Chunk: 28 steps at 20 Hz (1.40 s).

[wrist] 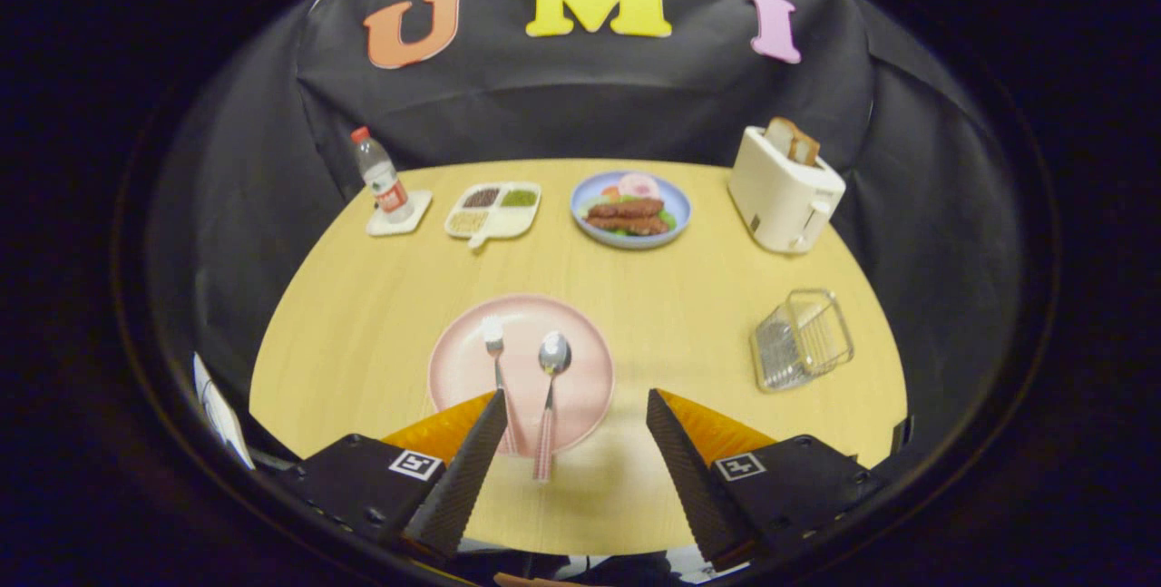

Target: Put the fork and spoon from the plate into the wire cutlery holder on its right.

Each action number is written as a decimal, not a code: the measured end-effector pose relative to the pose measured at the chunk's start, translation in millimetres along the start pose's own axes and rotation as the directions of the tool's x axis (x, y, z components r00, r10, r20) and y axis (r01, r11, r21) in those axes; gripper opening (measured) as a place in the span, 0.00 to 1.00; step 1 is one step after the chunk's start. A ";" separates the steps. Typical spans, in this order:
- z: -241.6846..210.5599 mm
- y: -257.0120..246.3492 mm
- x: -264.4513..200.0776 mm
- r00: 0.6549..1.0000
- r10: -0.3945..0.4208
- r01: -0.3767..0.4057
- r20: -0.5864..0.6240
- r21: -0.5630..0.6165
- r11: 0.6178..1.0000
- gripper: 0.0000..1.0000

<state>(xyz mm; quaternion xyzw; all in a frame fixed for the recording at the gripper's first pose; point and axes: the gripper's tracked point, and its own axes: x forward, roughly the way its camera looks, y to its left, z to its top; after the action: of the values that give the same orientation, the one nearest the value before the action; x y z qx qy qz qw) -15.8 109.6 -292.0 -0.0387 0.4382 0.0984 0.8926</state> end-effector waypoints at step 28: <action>-91.0 12.7 70.5 0.862 -0.065 0.011 -0.503 -0.110 0.994 0.39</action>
<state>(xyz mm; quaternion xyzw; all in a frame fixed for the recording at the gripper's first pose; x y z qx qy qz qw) -47.0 117.9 -403.3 -0.1179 0.6502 0.0900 0.7451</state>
